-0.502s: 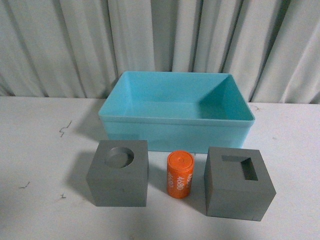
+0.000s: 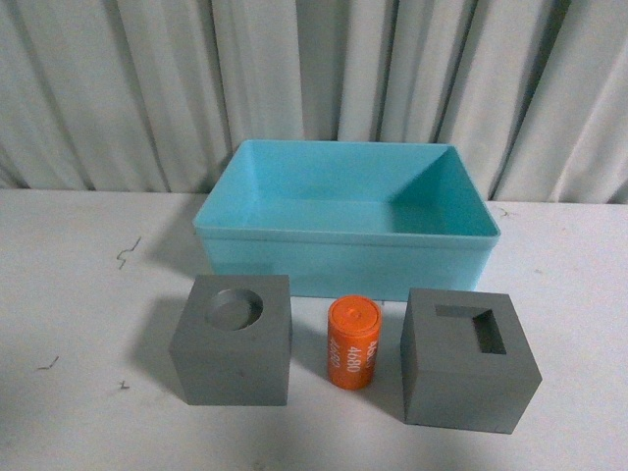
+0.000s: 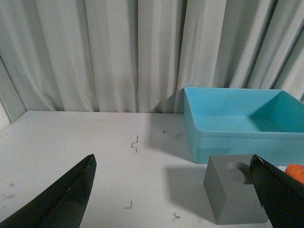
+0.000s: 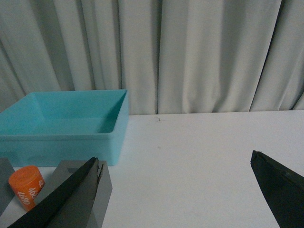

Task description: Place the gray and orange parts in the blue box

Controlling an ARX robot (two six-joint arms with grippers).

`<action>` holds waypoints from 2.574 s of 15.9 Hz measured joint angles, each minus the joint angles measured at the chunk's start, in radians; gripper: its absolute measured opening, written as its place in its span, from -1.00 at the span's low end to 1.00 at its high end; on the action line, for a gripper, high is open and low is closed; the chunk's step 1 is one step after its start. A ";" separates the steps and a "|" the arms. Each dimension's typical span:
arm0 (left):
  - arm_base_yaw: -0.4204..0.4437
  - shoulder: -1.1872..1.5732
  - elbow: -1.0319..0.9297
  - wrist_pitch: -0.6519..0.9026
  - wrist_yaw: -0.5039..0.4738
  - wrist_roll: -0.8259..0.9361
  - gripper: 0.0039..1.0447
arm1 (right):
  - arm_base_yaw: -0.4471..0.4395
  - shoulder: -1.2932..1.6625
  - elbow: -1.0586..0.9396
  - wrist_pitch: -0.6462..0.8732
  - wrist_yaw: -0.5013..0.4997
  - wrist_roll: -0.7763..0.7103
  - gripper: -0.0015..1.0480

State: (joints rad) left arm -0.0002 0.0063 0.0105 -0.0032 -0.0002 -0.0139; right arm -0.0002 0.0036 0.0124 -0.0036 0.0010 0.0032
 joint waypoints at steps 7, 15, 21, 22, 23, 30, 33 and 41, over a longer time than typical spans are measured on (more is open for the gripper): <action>0.000 0.000 0.000 0.000 0.000 0.000 0.88 | 0.000 0.000 0.000 0.000 0.000 0.000 0.87; 0.000 0.000 0.000 0.000 0.000 0.000 0.88 | 0.000 0.000 0.000 0.000 0.000 0.000 0.87; 0.000 0.000 0.000 0.000 0.000 0.000 0.88 | 0.000 0.000 0.000 0.000 0.000 0.000 0.87; 0.000 0.000 0.000 0.000 0.000 0.000 0.88 | 0.000 0.000 0.000 0.000 0.000 0.000 0.87; 0.000 0.000 0.000 0.000 0.000 0.000 0.88 | 0.000 0.000 0.000 0.000 0.000 0.000 0.87; 0.000 0.000 0.000 0.000 0.000 0.000 0.88 | 0.000 0.000 0.000 0.000 0.000 0.000 0.87; 0.000 0.000 0.000 0.000 -0.003 0.000 0.88 | 0.023 0.196 0.113 -0.247 0.140 0.089 0.87; 0.000 0.000 0.000 0.000 0.000 0.000 0.88 | -0.004 0.985 0.400 0.278 0.018 0.053 0.87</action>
State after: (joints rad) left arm -0.0002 0.0063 0.0105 -0.0032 -0.0002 -0.0139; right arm -0.0040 0.9890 0.4126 0.2741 0.0189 0.0563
